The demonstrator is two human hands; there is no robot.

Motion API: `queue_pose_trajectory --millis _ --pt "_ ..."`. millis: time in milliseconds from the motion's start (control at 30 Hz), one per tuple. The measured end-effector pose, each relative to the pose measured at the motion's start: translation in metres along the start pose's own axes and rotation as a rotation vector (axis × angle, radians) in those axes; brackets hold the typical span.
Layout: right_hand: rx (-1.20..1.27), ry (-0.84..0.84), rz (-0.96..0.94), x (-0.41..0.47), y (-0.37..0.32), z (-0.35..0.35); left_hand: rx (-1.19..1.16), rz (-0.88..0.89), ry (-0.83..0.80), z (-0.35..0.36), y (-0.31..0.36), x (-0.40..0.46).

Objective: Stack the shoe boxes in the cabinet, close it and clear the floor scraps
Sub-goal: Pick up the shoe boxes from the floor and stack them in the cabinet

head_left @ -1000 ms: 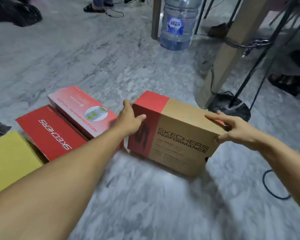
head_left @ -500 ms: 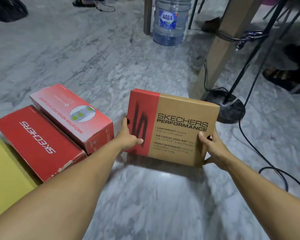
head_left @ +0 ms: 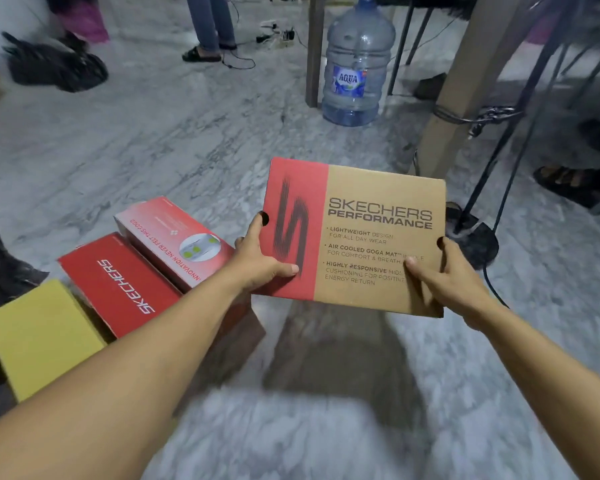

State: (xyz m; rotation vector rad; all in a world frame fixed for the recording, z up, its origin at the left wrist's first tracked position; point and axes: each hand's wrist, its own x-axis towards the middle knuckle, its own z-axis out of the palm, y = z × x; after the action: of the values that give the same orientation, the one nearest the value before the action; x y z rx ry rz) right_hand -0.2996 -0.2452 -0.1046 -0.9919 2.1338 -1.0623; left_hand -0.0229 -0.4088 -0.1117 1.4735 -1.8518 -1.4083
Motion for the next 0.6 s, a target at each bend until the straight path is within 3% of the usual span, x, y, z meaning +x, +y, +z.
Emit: queue_pose_trajectory --millis 300,500,600 --pt "0.083 -0.135 -0.280 -0.049 -0.117 -0.026 -0.014 0.149 0.271 -0.090 0.085 -0.110" --pt "0.137 -0.378 -0.499 -0.101 -0.208 -0.025 0.062 0.278 0.254 -0.163 0.117 -0.213" --pt "0.108 -0.431 -0.613 -0.130 -0.249 -0.019 0.084 0.287 0.336 -0.196 0.121 -0.268"
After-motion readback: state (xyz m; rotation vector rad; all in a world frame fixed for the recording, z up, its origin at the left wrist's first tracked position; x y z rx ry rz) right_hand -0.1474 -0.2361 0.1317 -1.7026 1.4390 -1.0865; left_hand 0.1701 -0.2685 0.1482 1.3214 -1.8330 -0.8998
